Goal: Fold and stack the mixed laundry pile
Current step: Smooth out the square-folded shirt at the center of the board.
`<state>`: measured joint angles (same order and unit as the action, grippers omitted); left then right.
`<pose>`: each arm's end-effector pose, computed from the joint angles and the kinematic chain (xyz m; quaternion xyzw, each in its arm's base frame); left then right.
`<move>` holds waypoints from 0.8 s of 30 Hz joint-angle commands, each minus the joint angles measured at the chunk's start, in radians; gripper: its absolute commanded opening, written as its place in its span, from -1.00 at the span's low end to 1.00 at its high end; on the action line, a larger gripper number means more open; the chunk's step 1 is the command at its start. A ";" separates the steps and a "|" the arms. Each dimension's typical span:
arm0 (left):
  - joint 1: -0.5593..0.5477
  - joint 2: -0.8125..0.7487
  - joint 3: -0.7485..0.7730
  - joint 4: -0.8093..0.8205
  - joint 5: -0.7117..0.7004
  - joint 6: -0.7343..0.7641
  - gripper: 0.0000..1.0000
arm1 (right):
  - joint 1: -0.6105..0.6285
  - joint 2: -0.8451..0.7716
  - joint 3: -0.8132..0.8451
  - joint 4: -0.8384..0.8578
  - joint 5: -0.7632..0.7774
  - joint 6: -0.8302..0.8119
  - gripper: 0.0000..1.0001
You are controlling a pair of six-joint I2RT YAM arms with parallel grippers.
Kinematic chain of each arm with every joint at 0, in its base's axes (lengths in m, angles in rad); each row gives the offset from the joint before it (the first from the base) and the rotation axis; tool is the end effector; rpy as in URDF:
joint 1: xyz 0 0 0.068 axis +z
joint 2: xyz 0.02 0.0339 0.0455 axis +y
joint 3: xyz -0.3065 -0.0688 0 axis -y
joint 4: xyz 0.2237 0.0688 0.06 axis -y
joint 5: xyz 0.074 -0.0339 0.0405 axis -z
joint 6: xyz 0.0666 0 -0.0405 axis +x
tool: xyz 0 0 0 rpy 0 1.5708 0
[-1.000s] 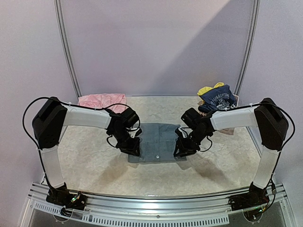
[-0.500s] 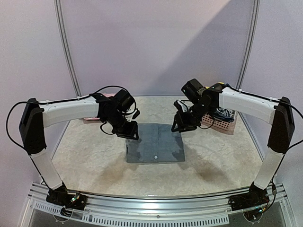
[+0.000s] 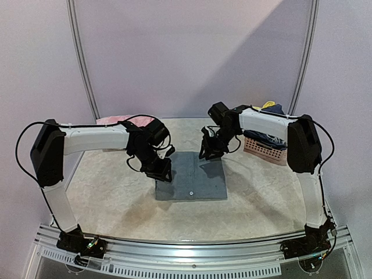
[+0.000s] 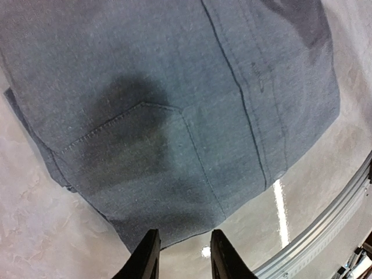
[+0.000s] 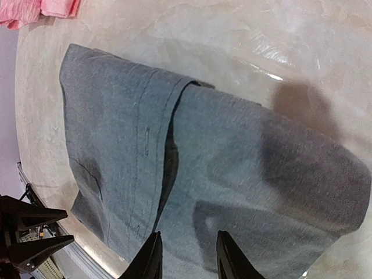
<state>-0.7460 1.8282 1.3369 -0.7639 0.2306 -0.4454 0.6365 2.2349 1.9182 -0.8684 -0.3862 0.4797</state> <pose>0.2590 -0.2600 0.2253 0.1648 0.9673 -0.1816 0.0655 0.3801 0.3121 0.2165 -0.1121 0.9574 0.2594 0.0598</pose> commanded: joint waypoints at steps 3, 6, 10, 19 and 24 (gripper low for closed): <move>-0.009 0.052 -0.054 0.000 0.017 0.031 -0.43 | -0.049 0.097 0.087 -0.028 -0.061 -0.043 -0.37; -0.009 0.049 -0.086 0.001 0.016 0.037 -0.44 | -0.064 0.137 0.106 -0.040 -0.073 -0.059 -0.38; -0.009 0.056 -0.103 -0.013 0.002 0.062 -0.45 | -0.085 0.179 0.132 -0.067 -0.079 -0.095 -0.39; -0.009 0.066 -0.135 -0.043 -0.013 0.109 -0.49 | -0.126 0.222 0.137 -0.098 -0.087 -0.158 -0.39; -0.009 0.072 -0.146 -0.052 -0.017 0.134 -0.50 | -0.145 0.228 0.151 -0.129 -0.086 -0.195 -0.39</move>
<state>-0.7460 1.8744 1.2076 -0.7822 0.2241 -0.3489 0.5144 2.4279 2.0377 -0.9489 -0.4751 0.3340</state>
